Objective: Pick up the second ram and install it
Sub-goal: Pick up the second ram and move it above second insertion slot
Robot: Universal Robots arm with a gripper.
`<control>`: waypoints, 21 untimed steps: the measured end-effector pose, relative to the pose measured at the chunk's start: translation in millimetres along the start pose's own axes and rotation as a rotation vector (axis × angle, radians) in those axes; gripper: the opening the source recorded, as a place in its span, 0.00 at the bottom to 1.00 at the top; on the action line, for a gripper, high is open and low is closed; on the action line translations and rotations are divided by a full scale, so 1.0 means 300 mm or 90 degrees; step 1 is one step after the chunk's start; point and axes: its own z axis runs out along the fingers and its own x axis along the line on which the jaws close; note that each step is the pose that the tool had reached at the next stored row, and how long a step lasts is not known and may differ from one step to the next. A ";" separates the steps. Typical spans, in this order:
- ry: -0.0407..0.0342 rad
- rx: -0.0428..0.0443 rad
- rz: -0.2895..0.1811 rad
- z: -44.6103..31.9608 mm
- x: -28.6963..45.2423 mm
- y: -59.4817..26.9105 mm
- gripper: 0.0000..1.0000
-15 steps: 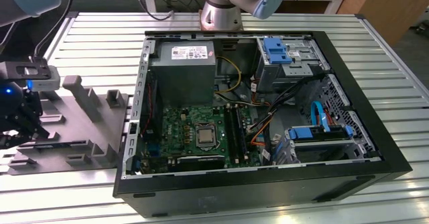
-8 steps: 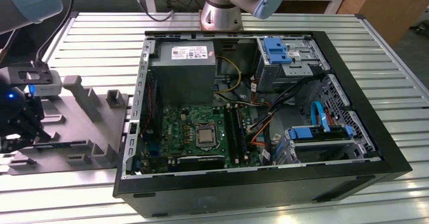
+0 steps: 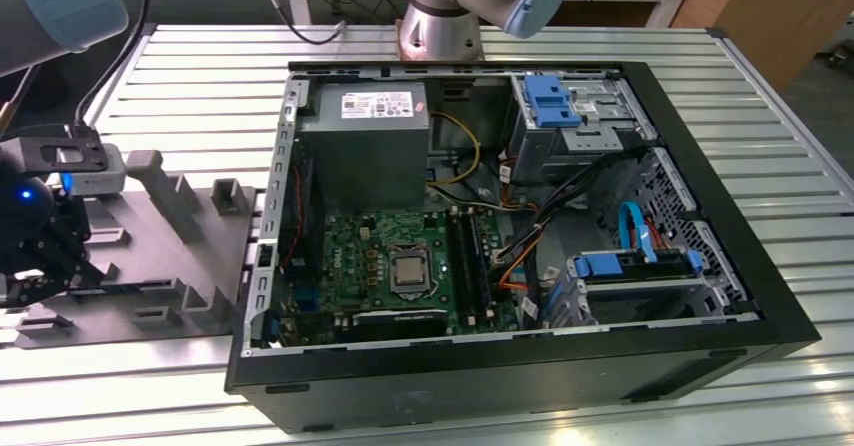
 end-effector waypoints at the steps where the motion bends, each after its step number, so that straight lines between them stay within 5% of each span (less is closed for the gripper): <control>1: 0.0000 0.0000 0.000 0.000 0.000 0.000 0.11; 4: -0.0001 0.0000 0.000 0.000 0.000 0.000 0.11; 10: 0.0000 0.0000 0.000 0.000 0.000 0.000 0.36; 21: 0.0003 -0.0014 -0.032 0.042 0.002 0.009 0.36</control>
